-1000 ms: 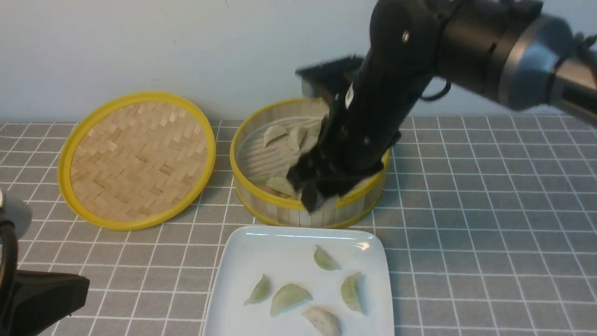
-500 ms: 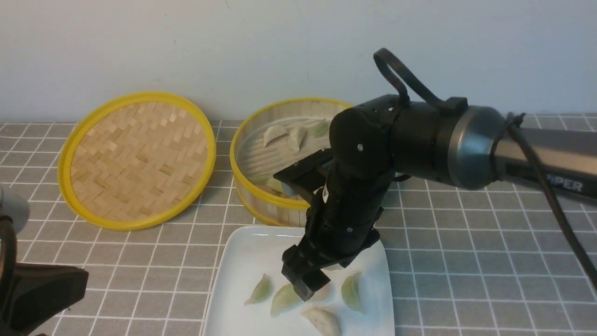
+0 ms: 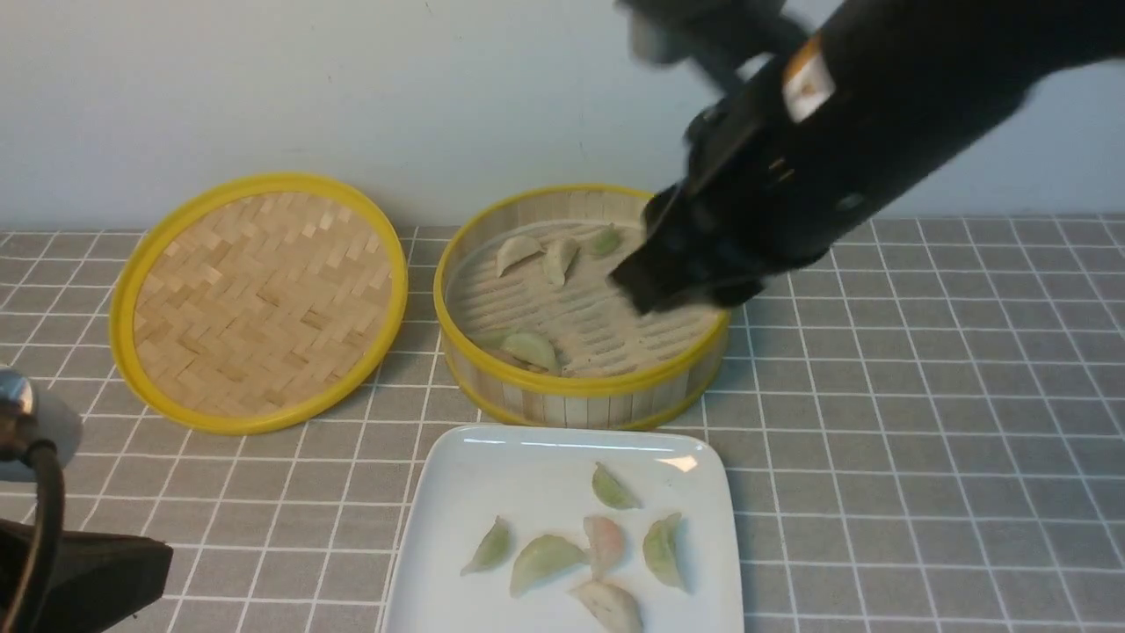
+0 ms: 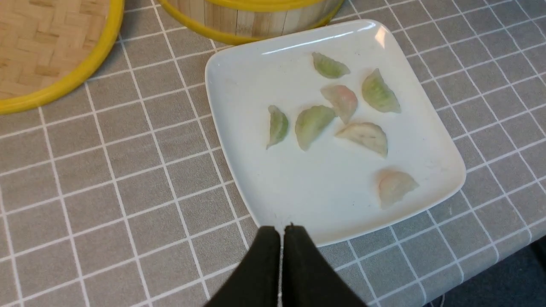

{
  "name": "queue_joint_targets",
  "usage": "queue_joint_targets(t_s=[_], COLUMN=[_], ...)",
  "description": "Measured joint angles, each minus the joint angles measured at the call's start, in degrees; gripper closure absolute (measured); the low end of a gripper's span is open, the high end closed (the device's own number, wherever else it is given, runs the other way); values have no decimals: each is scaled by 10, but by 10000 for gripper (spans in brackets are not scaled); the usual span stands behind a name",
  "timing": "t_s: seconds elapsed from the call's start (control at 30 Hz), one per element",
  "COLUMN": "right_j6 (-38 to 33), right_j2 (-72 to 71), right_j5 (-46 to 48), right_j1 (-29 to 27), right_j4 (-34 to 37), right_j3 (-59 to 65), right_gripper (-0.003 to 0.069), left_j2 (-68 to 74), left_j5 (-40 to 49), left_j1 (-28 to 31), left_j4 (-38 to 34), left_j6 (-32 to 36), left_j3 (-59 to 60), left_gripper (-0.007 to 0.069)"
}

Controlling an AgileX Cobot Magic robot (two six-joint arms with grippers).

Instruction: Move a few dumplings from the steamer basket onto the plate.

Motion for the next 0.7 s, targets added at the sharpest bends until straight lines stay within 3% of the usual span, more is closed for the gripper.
queue_joint_targets(t_s=[0.03, 0.1, 0.27, 0.47, 0.57, 0.7], right_j6=[7, 24, 48, 74, 126, 208], right_j2=[-49, -120, -307, -607, -775, -865], right_j5=[3, 6, 1, -218, -342, -379], right_j1=[0, 0, 0, 0, 0, 0], right_j4=[-4, -6, -10, -71, -147, -214], right_j3=[0, 0, 42, 270, 423, 528], right_gripper=[599, 648, 671, 672, 672, 672], left_j2=[0, 0, 0, 0, 0, 0], left_j5=[0, 0, 0, 0, -8, -29], left_j1=[0, 0, 0, 0, 0, 0], left_j4=[-3, -6, -10, -25, -30, -40], left_j6=[0, 0, 0, 0, 1, -1], left_j3=[6, 15, 27, 28, 28, 28], left_gripper=[629, 629, 629, 629, 629, 629])
